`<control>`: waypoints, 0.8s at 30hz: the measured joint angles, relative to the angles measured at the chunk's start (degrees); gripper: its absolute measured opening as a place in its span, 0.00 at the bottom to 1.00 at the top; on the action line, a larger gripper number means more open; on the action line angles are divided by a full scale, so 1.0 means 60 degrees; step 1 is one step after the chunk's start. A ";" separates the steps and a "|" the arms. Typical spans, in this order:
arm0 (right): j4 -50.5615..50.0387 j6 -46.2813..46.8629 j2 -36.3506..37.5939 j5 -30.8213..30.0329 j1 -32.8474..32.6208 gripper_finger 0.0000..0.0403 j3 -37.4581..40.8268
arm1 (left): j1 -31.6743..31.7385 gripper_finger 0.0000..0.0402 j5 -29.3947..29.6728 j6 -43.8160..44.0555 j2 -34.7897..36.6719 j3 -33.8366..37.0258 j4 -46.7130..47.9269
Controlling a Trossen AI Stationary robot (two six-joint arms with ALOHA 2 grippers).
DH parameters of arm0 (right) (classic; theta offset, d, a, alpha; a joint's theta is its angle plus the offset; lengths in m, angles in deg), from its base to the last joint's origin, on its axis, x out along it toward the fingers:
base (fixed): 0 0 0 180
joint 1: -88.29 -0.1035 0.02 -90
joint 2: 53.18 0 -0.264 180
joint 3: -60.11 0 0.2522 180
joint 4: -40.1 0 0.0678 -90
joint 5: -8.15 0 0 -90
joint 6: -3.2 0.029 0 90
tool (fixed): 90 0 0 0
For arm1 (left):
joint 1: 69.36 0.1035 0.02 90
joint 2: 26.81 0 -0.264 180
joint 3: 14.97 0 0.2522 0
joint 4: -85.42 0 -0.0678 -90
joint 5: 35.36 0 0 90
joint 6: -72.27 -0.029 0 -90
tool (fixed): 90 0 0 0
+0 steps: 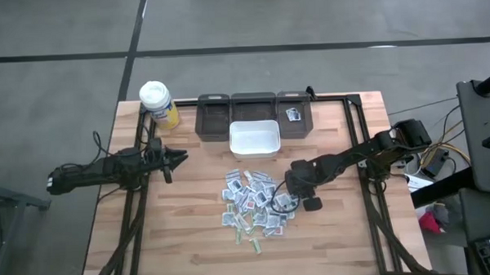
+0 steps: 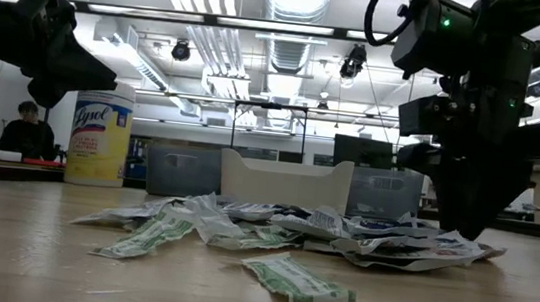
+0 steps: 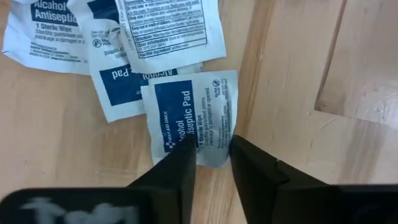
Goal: Pick & Place First Aid Supplies
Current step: Put the blue alcohol pad into the right black bin
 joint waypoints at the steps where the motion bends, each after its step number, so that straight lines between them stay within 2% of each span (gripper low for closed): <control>1: -0.0014 0.0000 0.0002 -0.0007 0.0000 0.19 0.0000 | 0.0000 0.23 0.0000 0.0000 -0.0004 0.0000 0.0000; 9: -0.0233 -0.0029 0.0147 -0.0002 0.0000 0.06 0.0004 | 0.0001 0.23 0.0000 0.0000 -0.0004 -0.0004 0.0044; 12: -0.0803 -0.0030 0.0239 0.0014 -0.0004 0.03 -0.0105 | 0.0003 0.23 0.0000 0.0000 -0.0004 -0.0004 0.0044; 24: -0.3712 -0.0040 0.0697 -0.0931 -0.0078 0.02 -0.1160 | 0.0002 0.23 0.0000 0.0000 -0.0034 -0.0004 0.0047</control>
